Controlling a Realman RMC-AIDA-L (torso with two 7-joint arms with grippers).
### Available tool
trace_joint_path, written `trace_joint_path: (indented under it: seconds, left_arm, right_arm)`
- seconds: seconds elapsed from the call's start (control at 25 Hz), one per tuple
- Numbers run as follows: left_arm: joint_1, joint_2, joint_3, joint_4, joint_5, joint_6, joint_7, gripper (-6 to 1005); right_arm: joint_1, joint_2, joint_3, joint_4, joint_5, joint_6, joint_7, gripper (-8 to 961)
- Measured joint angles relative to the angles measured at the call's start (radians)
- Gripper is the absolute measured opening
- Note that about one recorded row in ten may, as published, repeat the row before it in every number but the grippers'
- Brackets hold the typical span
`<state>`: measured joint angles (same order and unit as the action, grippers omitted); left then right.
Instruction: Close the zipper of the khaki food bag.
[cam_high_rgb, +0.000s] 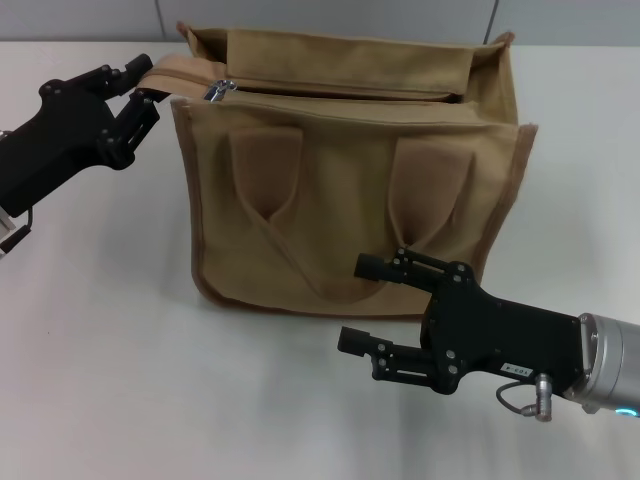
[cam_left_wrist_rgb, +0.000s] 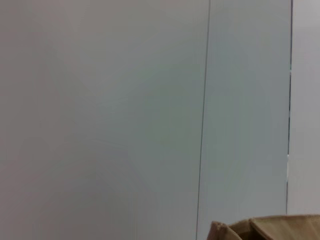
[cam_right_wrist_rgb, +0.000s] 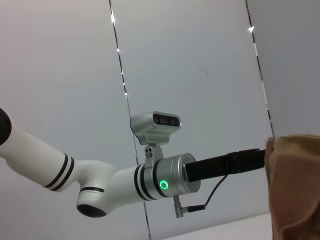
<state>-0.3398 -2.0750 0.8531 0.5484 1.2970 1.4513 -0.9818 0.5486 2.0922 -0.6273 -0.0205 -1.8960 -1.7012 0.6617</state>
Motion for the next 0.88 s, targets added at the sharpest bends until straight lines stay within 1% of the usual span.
trace_joint_path:
  seconds: [0.16, 0.32, 0.4, 0.52, 0.6, 0.72, 0.88]
  left_arm:
    - [0.0, -0.002, 0.005, -0.002, 0.0, 0.005, -0.004, 332]
    - [-0.006, -0.003, 0.005, -0.017, -0.017, 0.02, -0.019, 199]
    - [-0.016, -0.003, 0.005, -0.046, -0.043, 0.041, -0.032, 132]
    - [-0.036, -0.003, 0.006, -0.075, -0.067, 0.081, -0.055, 69]
    - [-0.049, -0.003, 0.007, -0.079, -0.071, 0.103, -0.079, 27]
    - [-0.067, -0.003, 0.007, -0.08, -0.071, 0.128, -0.132, 26]
    - [-0.086, -0.004, 0.018, -0.083, -0.071, 0.14, -0.177, 26]
  right_arm:
    - [0.001, 0.0, 0.0, 0.008, 0.0, -0.008, -0.007, 755]
    - [-0.001, 0.0, 0.018, 0.02, 0.0, -0.023, -0.004, 755]
    - [-0.004, -0.001, 0.032, 0.029, 0.0, -0.058, 0.008, 755]
    - [-0.017, -0.006, 0.043, 0.025, 0.0, -0.148, 0.039, 754]
    - [-0.028, -0.008, 0.061, 0.003, 0.0, -0.217, 0.106, 754]
    - [-0.039, -0.009, 0.13, -0.05, 0.0, -0.294, 0.289, 754]
    - [-0.027, -0.009, 0.193, -0.111, 0.0, -0.325, 0.495, 753]
